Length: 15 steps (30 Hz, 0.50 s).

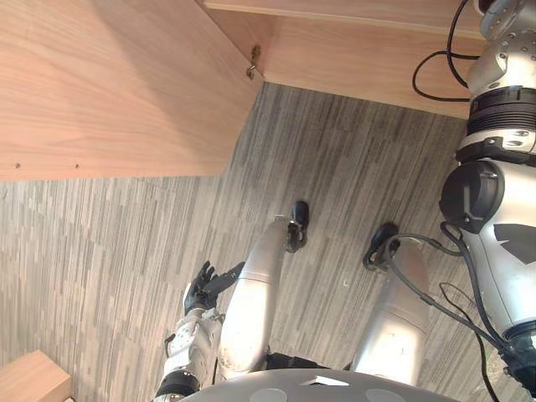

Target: Walk over to the cabinet, pick up the folder, carry it to the office cabinet, place the folder inside the office cabinet, then close the office cabinet door

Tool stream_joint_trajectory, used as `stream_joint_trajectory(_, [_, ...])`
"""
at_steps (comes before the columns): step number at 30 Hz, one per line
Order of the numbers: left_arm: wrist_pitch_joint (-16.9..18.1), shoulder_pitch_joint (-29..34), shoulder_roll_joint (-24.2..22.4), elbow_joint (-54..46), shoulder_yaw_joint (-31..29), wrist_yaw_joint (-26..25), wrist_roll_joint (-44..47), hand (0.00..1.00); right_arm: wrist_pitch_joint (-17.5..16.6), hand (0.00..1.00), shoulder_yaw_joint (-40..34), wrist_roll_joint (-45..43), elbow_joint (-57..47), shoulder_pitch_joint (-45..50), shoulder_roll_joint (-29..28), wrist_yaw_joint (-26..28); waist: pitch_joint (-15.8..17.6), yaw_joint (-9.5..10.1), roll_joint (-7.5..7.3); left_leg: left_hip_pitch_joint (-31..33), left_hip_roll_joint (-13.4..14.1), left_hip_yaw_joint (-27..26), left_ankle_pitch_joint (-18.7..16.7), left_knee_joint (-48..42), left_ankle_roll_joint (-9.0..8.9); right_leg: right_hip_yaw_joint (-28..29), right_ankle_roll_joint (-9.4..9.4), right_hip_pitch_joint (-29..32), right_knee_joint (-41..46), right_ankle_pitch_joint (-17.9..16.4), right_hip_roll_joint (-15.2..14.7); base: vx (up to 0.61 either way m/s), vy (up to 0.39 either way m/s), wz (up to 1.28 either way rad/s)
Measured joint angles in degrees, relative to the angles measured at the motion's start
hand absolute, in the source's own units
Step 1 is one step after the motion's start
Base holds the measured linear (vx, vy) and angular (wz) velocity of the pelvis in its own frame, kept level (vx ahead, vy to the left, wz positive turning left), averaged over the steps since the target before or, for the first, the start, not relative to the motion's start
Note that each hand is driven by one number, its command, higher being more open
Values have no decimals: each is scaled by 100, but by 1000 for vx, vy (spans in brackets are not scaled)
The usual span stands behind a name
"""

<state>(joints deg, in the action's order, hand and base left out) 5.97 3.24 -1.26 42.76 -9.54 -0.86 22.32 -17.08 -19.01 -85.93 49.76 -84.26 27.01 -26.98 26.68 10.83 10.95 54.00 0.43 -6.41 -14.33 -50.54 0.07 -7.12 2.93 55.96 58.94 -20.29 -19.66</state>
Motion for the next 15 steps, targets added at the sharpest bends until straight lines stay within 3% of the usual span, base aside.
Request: stream_joint_trajectory(15, [-7,-53,-97,162,-332,6,-19,100,-122,100,-283,5,-174,-70,25,449,-16,-1,4,173,-87,69,155,-32,-41,-29,-72,203,231,-42,-117,-58,20,5])
